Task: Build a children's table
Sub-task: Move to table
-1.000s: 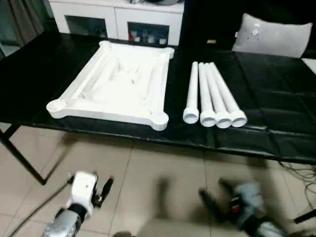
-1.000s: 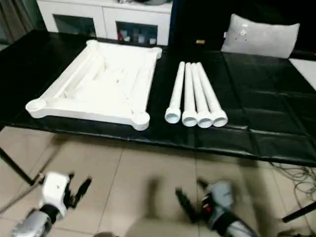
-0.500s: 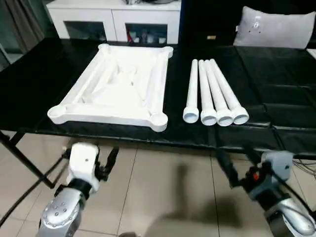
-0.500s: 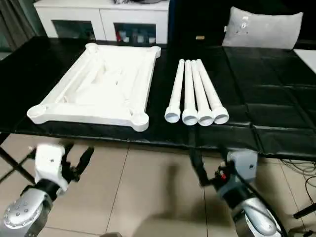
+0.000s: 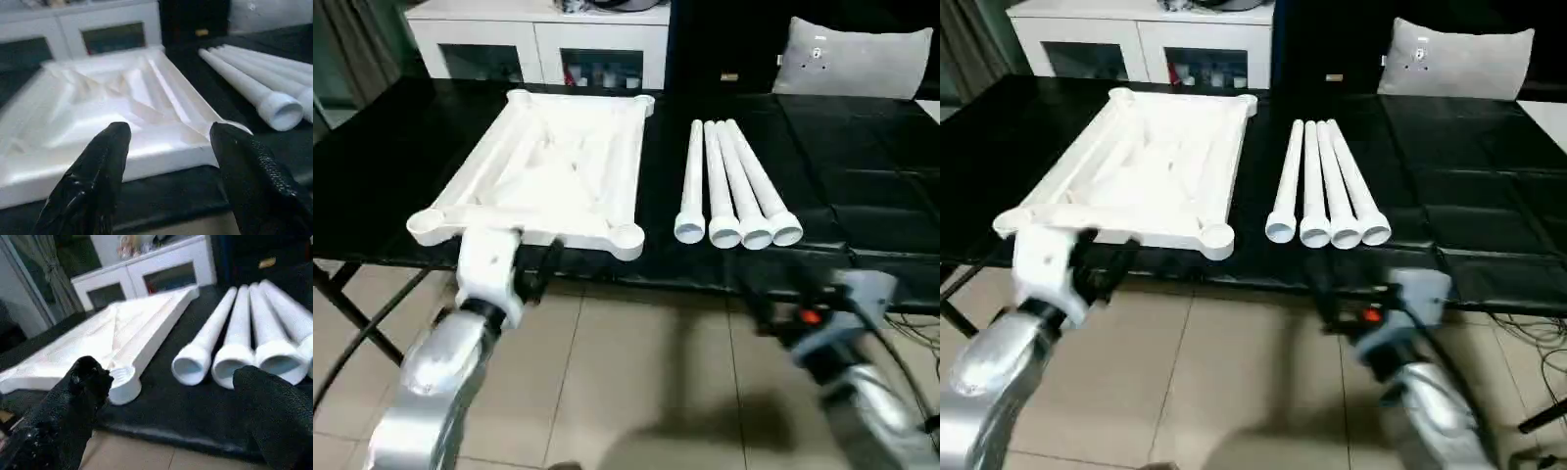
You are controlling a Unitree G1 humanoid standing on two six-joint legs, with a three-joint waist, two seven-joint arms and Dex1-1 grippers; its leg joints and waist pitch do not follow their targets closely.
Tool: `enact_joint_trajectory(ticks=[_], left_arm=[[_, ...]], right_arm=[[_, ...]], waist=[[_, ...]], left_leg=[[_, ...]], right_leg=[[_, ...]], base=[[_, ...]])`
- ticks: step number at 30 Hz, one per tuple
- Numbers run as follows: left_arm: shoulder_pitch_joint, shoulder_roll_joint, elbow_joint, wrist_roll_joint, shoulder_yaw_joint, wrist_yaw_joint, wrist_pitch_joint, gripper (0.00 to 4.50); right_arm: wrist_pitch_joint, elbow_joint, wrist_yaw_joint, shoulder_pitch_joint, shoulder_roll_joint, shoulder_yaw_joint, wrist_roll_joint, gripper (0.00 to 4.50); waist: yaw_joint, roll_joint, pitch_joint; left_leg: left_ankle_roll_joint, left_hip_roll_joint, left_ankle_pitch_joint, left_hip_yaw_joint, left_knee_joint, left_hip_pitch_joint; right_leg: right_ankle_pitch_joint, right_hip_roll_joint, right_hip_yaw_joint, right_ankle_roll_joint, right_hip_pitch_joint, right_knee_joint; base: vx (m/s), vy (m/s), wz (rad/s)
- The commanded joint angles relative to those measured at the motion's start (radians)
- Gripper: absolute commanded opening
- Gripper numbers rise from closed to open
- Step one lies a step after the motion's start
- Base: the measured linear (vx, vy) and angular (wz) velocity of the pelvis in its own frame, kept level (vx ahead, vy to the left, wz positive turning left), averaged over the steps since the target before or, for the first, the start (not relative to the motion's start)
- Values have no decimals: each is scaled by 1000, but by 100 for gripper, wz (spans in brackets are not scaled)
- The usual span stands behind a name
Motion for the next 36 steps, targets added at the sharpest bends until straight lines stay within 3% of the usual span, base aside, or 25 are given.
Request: enact_joint_trajectory(ticks=[1, 3, 5, 10, 12, 13, 15, 16, 17, 19, 20, 21, 22, 23, 24, 26, 27, 28, 29, 30, 31, 32, 33, 35, 36], left_arm=[[-2, -5, 39, -8, -10, -10, -16, 297], [-22, -5, 77, 13, -16, 4, -17, 297], [-32, -14, 94, 14, -6, 21, -8, 297], [0, -26, 90, 12, -3, 28, -11, 297], [3, -28, 86, 21, -8, 37, -11, 297], [-2, -32, 81, 26, -9, 47, -9, 297], [-11, -39, 75, 30, -7, 61, -4, 297], [-23, -57, 67, 30, -1, 81, 5, 297], [-24, -59, 68, 32, -2, 84, 5, 297], [-29, -59, 75, 41, -9, 89, 1, 297], [-32, -53, 79, 53, -18, 88, -2, 297], [-32, -52, 80, 54, -19, 88, -2, 297], [-38, -48, 84, 61, -26, 84, -5, 297], [-42, -44, 84, 61, -28, 78, -3, 297], [-43, -44, 84, 61, -28, 78, -2, 297], [-54, -37, 83, 62, -28, 73, 8, 297], [-59, -33, 85, 65, -30, 72, 12, 297], [-69, -25, 86, 74, -36, 67, 22, 297], [-75, -22, 84, 73, -40, 60, 24, 297], [-79, -25, 81, 68, -43, 53, 26, 297], [-83, -28, 83, 65, -44, 50, 27, 297], [-89, -32, 89, 62, -46, 52, 26, 297], [-92, -33, 93, 62, -47, 53, 25, 297], [-93, -36, 103, 71, -51, 62, 20, 297], [-94, -38, 104, 70, -50, 66, 21, 297]], right_arm=[[-12, 49, -4, -50, -7, 23, -65, 450], [-9, 94, 7, -101, -16, 43, -85, 450], [-14, 126, 12, -131, -18, 58, -98, 450], [-47, 234, 14, -220, 13, 89, -121, 450], [-55, 246, 19, -224, 20, 91, -128, 450], [-60, 256, 20, -226, 23, 93, -133, 450], [-65, 263, 23, -227, 26, 96, -135, 450], [-82, 260, 20, -226, 28, 95, -142, 450], [-87, 256, 16, -226, 27, 93, -144, 450], [-102, 248, -2, -226, 28, 80, -150, 450], [-99, 241, -14, -223, 28, 72, -152, 450], [-97, 240, -17, -223, 29, 70, -153, 450], [-83, 223, -56, -216, 33, 49, -170, 450], [-65, 203, -88, -202, 37, 27, -174, 450], [-63, 201, -89, -200, 36, 26, -174, 450], [-35, 159, -89, -163, 14, 30, -190, 450], [-32, 153, -90, -156, 10, 34, -197, 450], [-32, 145, -95, -146, 6, 40, -206, 450], [-25, 137, -98, -140, 4, 44, -210, 450], [-14, 127, -104, -132, 0, 49, -215, 450], [-5, 116, -111, -124, -3, 55, -225, 450], [14, 95, -119, -119, -2, 56, -228, 450], [26, 83, -121, -118, 0, 54, -223, 450], [72, 31, -136, -129, -2, 40, -210, 450], [79, 21, -140, -132, -2, 36, -211, 450]], waist=[[-6, -15, -46], [-4, -24, -34], [-19, 7, -25], [-28, 4, 3], [-41, 15, -6], [-77, 28, -33], [-84, 17, -52], [-87, 4, -44], [-70, -8, -18], [-58, -46, 12], [-43, -96, 22], [-43, -96, 22], [-7, -97, -4], [3, -79, -4], [12, -91, 2], [74, -47, 7], [74, -29, 8], [31, 33, 0], [27, 20, -21], [35, 12, -29], [20, 21, -22], [4, 5, -16], [-10, -4, -14], [-25, -63, -28], [23, -103, -56]], left_leg=[[-28, 53, -34, -34, -68, 28], [14, 22, -136, -58, -84, -9], [109, 4, -368, -84, -97, -6], [160, -3, -329, -62, -59, -6], [229, -20, -290, -103, -99, 43], [403, 6, -281, -227, -104, 175], [604, 70, 4, -316, -41, 247], [552, 105, 69, -273, -48, 208], [428, 82, -49, -187, -109, 115], [358, 37, -303, -139, -157, 72], [272, -38, -403, -76, -102, 50], [272, -38, -403, -76, -102, 50], [170, -105, -194, -58, 113, 78], [65, -111, -187, -60, 119, 64], [40, -115, -201, -63, 117, 55], [-31, -94, -181, -85, 61, 95], [-38, -84, -164, -89, 11, 115], [-17, 67, -203, -160, -105, 255], [-43, 181, -235, -167, -135, 250], [-68, 187, -213, -132, -139, 246], [-128, 135, -124, -60, -142, 228], [-164, 85, -107, 10, -152, 239], [-162, 67, -113, 20, -159, 247], [-167, -32, -196, 83, -111, 270], [-45, -143, -299, 26, 110, 81]], right_leg=[[397, -71, 32, 1, -1, -54], [309, -83, -5, 12, 37, -70], [-63, -104, -54, 9, 81, -136], [-564, -131, -115, -104, 172, -242], [-379, -21, -149, -76, 172, -194], [-259, 45, -139, -40, 76, -57], [-223, 25, -58, -4, -65, 71], [-134, -4, -13, 27, -96, 113], [-2, 10, -12, 34, -71, 145], [82, -14, 28, -8, -49, 45], [-180, -74, 119, 17, -3, -111], [-180, -74, 119, 17, -3, -111], [-779, -159, 224, -19, 26, -190], [-802, -96, 284, -107, 55, -172], [-732, -76, 291, -156, 78, -159], [-469, 44, 342, -196, 68, -153], [-424, 90, 332, -137, 54, -146], [-343, 121, 175, 10, -129, 13], [-195, 22, 52, 0, -158, 159], [-106, 1, 19, -17, -171, 167], [38, -10, -42, -73, -180, 157], [147, -11, -78, -137, -173, 111], [181, -20, -82, -158, -161, 84], [175, -62, -20, -262, -82, -10], [66, -164, 192, -487, 149, -66]], base=[[0, 0, 0], [0, 0, 0], [-9, 0, 39], [38, 36, 61], [151, 59, 62], [213, 63, 59], [203, 41, 64], [84, -33, 60], [41, -29, 27], [58, -49, 14], [105, -125, 7], [89, -87, 9], [144, -143, 17], [140, -83, -10], [220, -98, -20], [156, -16, -27], [68, 25, -17], [96, 104, -47], [106, 110, -45], [106, 110, -45], [150, 81, -39], [177, 63, -55], [177, 63, -55], [259, -33, -70], [285, -61, -73]])
